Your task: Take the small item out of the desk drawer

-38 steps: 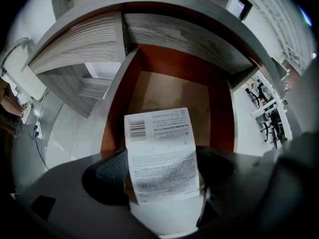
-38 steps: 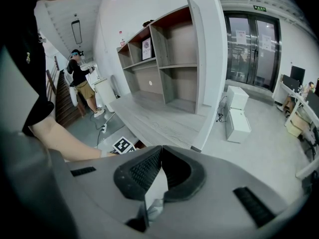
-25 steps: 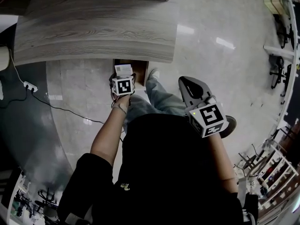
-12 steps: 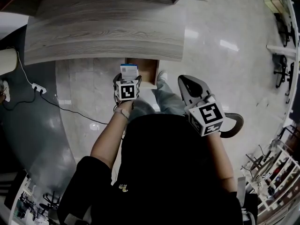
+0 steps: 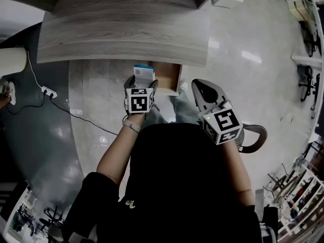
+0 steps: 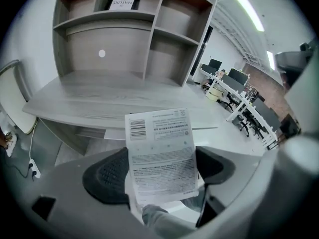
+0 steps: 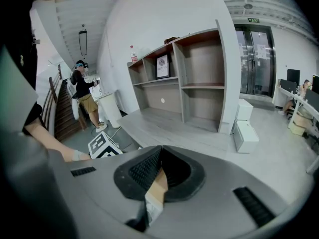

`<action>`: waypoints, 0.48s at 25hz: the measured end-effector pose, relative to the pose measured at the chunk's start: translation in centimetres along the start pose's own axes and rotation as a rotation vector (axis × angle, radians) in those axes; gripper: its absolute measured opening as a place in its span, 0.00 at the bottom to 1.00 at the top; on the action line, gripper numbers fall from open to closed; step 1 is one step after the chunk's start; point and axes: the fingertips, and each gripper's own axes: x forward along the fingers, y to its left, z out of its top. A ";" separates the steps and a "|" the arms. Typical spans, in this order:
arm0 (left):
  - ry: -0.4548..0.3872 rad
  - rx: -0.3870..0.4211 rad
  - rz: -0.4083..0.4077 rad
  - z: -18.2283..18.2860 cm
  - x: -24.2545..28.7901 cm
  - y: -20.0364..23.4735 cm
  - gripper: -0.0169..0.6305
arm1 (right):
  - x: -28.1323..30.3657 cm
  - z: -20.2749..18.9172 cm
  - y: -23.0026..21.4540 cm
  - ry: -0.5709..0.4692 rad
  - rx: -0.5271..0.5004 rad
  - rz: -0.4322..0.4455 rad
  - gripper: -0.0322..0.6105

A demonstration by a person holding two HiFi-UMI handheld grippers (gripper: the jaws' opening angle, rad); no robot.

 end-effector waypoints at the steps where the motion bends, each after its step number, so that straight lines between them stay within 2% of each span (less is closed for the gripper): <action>1: -0.018 0.007 0.001 0.6 -0.8 0.0 0.70 | -0.1 0.2 0.3 -0.006 -0.002 0.004 0.05; 12: -0.234 0.084 0.024 7.4 -9.4 1.7 0.70 | 1.5 2.9 4.3 -0.072 -0.034 0.059 0.05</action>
